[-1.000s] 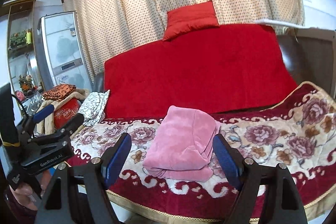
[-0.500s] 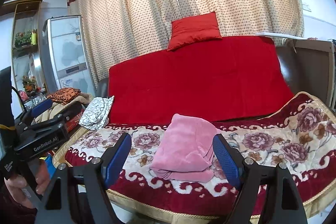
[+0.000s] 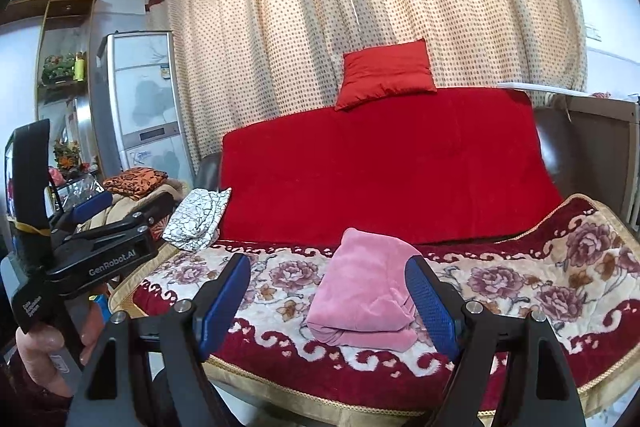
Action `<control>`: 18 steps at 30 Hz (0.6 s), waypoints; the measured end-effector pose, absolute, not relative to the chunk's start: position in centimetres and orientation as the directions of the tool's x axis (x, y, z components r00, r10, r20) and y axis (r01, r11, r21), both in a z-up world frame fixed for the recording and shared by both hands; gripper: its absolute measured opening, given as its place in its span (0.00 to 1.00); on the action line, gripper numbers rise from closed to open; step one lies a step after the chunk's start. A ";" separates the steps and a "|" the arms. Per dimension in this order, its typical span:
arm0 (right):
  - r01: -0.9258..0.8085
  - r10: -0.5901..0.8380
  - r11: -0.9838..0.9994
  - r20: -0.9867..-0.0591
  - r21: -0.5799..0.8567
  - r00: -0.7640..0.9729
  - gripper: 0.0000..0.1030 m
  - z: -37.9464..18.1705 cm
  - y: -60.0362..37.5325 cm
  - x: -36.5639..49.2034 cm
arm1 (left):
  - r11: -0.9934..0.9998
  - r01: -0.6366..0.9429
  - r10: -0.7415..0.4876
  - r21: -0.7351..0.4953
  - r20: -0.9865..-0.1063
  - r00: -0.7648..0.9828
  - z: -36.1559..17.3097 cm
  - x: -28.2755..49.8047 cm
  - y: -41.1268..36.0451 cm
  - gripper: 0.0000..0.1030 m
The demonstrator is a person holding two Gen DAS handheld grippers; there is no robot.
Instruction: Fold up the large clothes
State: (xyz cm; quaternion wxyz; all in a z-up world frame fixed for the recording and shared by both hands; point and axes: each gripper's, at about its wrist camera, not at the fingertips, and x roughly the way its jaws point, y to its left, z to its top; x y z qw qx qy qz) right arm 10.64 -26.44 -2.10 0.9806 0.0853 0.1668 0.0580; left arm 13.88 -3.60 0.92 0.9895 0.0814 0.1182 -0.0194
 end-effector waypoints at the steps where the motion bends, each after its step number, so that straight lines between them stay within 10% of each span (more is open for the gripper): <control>1: -0.084 0.139 0.980 -0.315 0.182 0.939 0.80 -2.0 -26.3 10.5 | 0.986 0.057 -0.019 0.156 -0.234 0.972 1.0 13.8 -3.6 0.98; 18: -0.094 0.146 0.979 -0.296 0.183 0.944 0.80 -0.9 -25.4 9.8 | 0.990 0.037 -0.013 0.133 -0.179 0.984 2.6 11.9 -2.4 0.98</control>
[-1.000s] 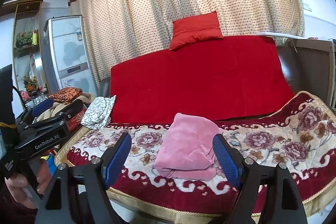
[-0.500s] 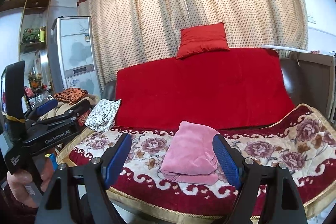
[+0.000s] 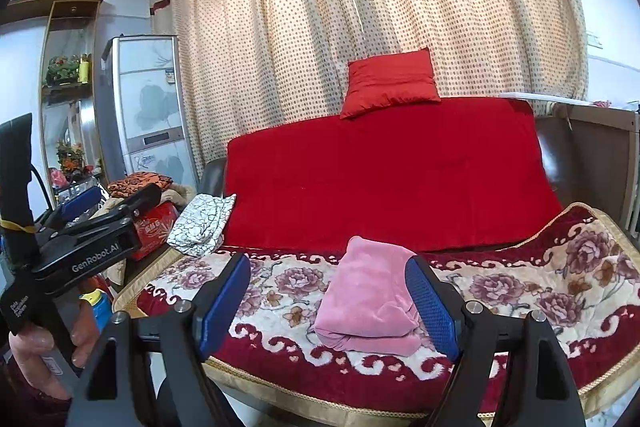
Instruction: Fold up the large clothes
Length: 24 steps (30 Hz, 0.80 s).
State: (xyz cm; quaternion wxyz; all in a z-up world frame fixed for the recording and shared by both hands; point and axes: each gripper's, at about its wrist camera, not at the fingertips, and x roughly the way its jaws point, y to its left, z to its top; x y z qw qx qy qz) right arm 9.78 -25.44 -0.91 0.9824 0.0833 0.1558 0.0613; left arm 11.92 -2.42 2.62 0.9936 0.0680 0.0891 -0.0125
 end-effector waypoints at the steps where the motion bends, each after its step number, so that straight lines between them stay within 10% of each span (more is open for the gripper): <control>1: -0.096 0.146 0.979 -0.294 0.180 0.945 0.80 -0.9 -25.3 9.7 | 0.990 0.034 -0.010 0.135 -0.176 0.984 2.7 11.8 -2.4 0.98; 24: -0.056 0.118 0.982 -0.350 0.182 0.929 0.80 -0.9 -24.8 10.3 | 0.994 0.008 0.008 0.110 -0.146 0.989 3.3 10.8 -0.5 0.98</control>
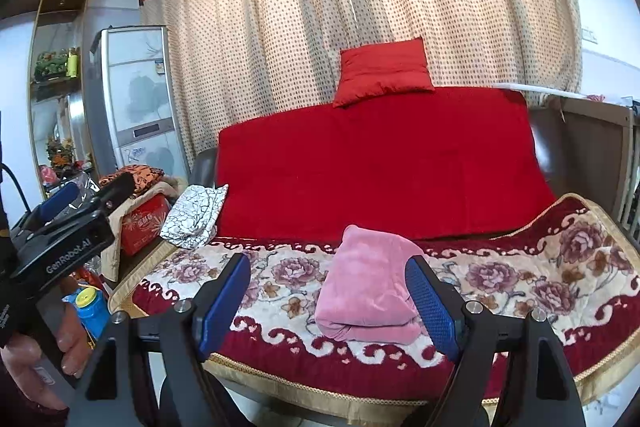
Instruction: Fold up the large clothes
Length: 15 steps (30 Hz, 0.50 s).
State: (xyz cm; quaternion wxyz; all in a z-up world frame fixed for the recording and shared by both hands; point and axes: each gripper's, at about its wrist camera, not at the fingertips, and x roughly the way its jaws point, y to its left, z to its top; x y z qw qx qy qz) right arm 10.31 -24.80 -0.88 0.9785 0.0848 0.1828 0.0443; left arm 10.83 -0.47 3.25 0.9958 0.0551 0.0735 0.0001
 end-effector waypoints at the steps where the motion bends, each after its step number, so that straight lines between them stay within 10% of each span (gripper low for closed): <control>1: -0.056 0.119 0.981 -0.352 0.184 0.928 0.80 -0.8 -24.7 10.3 | 0.994 0.007 0.008 0.107 -0.145 0.989 3.3 10.8 -0.4 0.98; 15: -0.064 0.120 0.984 -0.349 0.168 0.929 0.80 -0.1 -23.5 10.2 | 0.996 0.007 0.006 0.088 -0.139 0.990 3.4 10.4 -0.1 0.99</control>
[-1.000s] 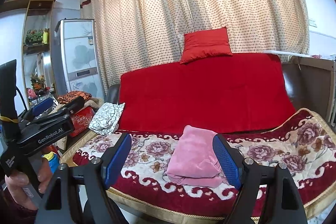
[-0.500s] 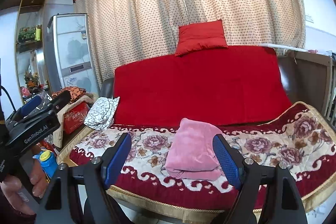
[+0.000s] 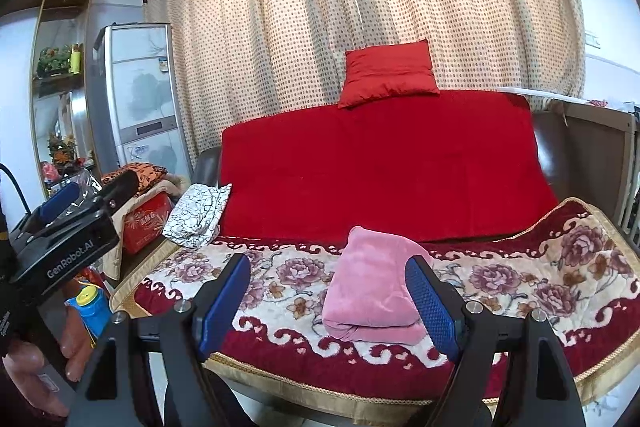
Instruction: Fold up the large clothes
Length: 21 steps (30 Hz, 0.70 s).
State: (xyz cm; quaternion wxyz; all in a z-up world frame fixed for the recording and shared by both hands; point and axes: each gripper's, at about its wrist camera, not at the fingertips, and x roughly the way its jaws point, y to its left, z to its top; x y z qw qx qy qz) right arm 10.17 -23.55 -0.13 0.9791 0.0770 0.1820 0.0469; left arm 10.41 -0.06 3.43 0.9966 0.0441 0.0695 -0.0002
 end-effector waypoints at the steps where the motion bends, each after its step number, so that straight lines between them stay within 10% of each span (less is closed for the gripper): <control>1: -0.063 0.119 0.984 -0.351 0.168 0.929 0.80 -0.1 -23.5 10.2 | 0.996 0.008 0.004 0.086 -0.140 0.990 3.4 10.4 -0.1 0.99; 21: 0.039 -0.026 0.998 -0.282 0.040 0.959 0.80 1.5 -22.4 8.8 | 0.996 0.023 -0.011 0.086 -0.138 0.990 3.6 10.2 -0.1 0.99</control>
